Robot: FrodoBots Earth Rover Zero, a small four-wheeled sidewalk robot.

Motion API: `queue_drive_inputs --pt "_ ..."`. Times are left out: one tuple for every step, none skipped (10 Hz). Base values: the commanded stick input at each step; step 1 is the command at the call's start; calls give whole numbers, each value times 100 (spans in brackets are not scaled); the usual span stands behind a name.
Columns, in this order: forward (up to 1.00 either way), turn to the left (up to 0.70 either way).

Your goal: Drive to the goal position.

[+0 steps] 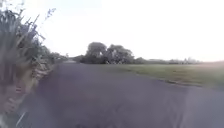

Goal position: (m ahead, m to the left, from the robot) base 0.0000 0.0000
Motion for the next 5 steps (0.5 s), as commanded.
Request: queue_drive_inputs --pt "0 0" --pt "0 0" --pt "0 0" --pt "0 0" --pt "0 0"
